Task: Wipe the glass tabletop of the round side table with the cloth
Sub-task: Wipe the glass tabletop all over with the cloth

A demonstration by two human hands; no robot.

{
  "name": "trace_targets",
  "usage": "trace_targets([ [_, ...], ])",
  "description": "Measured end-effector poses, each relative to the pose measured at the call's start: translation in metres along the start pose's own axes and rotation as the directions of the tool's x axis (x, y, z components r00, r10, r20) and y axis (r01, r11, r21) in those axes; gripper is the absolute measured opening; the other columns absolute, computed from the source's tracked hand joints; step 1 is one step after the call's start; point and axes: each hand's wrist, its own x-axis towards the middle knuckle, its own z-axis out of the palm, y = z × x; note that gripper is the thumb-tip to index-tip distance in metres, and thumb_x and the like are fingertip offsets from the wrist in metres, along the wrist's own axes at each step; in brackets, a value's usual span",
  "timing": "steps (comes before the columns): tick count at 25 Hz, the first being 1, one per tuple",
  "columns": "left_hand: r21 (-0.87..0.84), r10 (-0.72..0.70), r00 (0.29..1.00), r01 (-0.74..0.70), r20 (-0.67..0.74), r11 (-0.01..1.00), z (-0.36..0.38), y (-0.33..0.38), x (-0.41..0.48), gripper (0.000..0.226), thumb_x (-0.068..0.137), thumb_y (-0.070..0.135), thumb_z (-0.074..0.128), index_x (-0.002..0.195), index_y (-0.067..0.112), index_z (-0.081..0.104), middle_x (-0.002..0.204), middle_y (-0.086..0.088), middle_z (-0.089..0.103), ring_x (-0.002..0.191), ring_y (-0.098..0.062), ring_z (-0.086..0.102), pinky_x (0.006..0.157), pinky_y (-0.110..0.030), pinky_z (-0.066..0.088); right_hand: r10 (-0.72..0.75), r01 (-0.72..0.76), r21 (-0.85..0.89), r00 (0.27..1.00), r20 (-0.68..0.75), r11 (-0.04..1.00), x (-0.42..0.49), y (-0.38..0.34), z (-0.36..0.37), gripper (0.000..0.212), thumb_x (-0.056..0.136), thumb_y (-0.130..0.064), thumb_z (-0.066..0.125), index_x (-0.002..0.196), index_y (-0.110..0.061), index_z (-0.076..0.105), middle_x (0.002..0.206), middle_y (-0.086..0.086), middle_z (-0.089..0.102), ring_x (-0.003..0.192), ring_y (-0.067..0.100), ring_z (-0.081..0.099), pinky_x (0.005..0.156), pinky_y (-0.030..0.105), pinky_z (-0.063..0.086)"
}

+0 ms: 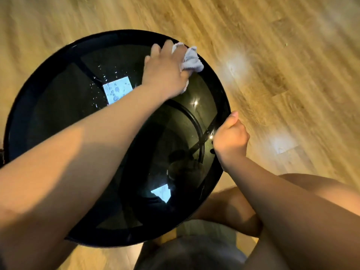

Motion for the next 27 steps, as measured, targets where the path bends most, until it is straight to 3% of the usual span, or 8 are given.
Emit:
trace_targets([
  [3,-0.071,0.255,0.966,-0.257,-0.04,0.964,-0.007,0.019,-0.114,0.055,0.082,0.037,0.061,0.13,0.013,0.049,0.112,-0.017,0.053,0.092,-0.038,0.048,0.072,-0.045,0.04,0.018,-0.018,0.001,1.0,0.01,1.0,0.001,-0.001,-0.003,0.063,0.106,-0.039,0.009,0.123,-0.002,0.057,0.113,0.02,0.063,0.124,0.039,0.046,0.095,0.042,0.04],
  [6,-0.167,0.568,0.814,-0.547,0.124,0.82,-0.026,0.024,-0.224,0.055,0.077,0.038,0.061,0.126,0.018,0.048,0.109,-0.009,0.055,0.089,-0.031,0.049,0.071,-0.042,0.042,0.007,-0.007,0.01,1.0,0.007,1.0,0.0,-0.002,-0.004,0.062,0.106,-0.037,0.01,0.124,-0.001,0.058,0.117,0.02,0.063,0.125,0.038,0.047,0.097,0.039,0.039],
  [9,-0.154,0.692,0.694,-0.675,0.199,0.721,-0.025,0.006,-0.226,0.05,0.08,0.041,0.061,0.125,0.023,0.05,0.109,-0.004,0.057,0.091,-0.026,0.051,0.07,-0.038,0.042,-0.005,0.005,0.014,1.0,-0.001,1.0,0.0,0.0,-0.003,0.059,0.106,-0.036,0.011,0.135,-0.007,0.053,0.122,0.019,0.062,0.127,0.039,0.046,0.1,0.041,0.038],
  [14,0.088,0.481,0.876,-0.482,0.038,0.872,0.002,0.015,-0.108,0.05,0.08,0.034,0.062,0.124,0.013,0.048,0.105,-0.015,0.056,0.087,-0.034,0.05,0.065,-0.041,0.035,-0.019,0.019,-0.024,0.999,-0.036,1.0,0.003,-0.001,-0.002,0.057,0.107,-0.035,0.013,0.127,-0.006,0.058,0.114,0.022,0.064,0.113,0.041,0.055,0.092,0.042,0.043],
  [19,0.072,0.026,0.993,-0.034,0.116,0.997,-0.004,0.042,0.006,0.053,0.096,0.04,0.05,0.142,0.023,0.033,0.143,-0.011,0.039,0.124,-0.035,0.041,0.094,-0.044,0.037,-0.02,0.019,-0.027,0.999,-0.038,0.999,0.002,0.002,0.0,0.06,0.106,-0.038,0.011,0.125,-0.002,0.056,0.111,0.018,0.061,0.12,0.04,0.051,0.102,0.047,0.041],
  [21,0.042,0.05,0.993,-0.054,0.102,0.998,-0.005,0.041,-0.005,0.054,0.096,0.041,0.049,0.144,0.022,0.033,0.143,-0.01,0.04,0.124,-0.035,0.041,0.094,-0.044,0.037,-0.007,0.005,-0.035,0.999,-0.05,0.999,0.004,0.002,0.0,0.061,0.106,-0.038,0.01,0.121,-0.001,0.057,0.118,0.021,0.06,0.122,0.041,0.049,0.104,0.048,0.04],
  [24,-0.058,0.229,0.973,-0.23,-0.027,0.971,-0.008,0.021,-0.108,0.051,0.088,0.039,0.055,0.132,0.014,0.047,0.12,-0.014,0.053,0.101,-0.036,0.051,0.076,-0.045,0.04,0.005,-0.007,-0.026,0.998,-0.059,1.0,0.003,-0.002,0.0,0.061,0.106,-0.036,0.011,0.125,0.002,0.055,0.127,0.025,0.056,0.128,0.041,0.044,0.105,0.046,0.037],
  [27,-0.162,0.361,0.93,-0.346,0.071,0.924,-0.022,0.005,-0.238,0.048,0.079,0.034,0.061,0.123,0.018,0.052,0.114,-0.008,0.056,0.095,-0.03,0.05,0.073,-0.042,0.042,0.017,-0.019,-0.024,0.997,-0.069,1.0,-0.001,-0.003,-0.003,0.059,0.107,-0.033,0.013,0.131,0.005,0.051,0.133,0.027,0.052,0.134,0.038,0.038,0.108,0.04,0.031],
])
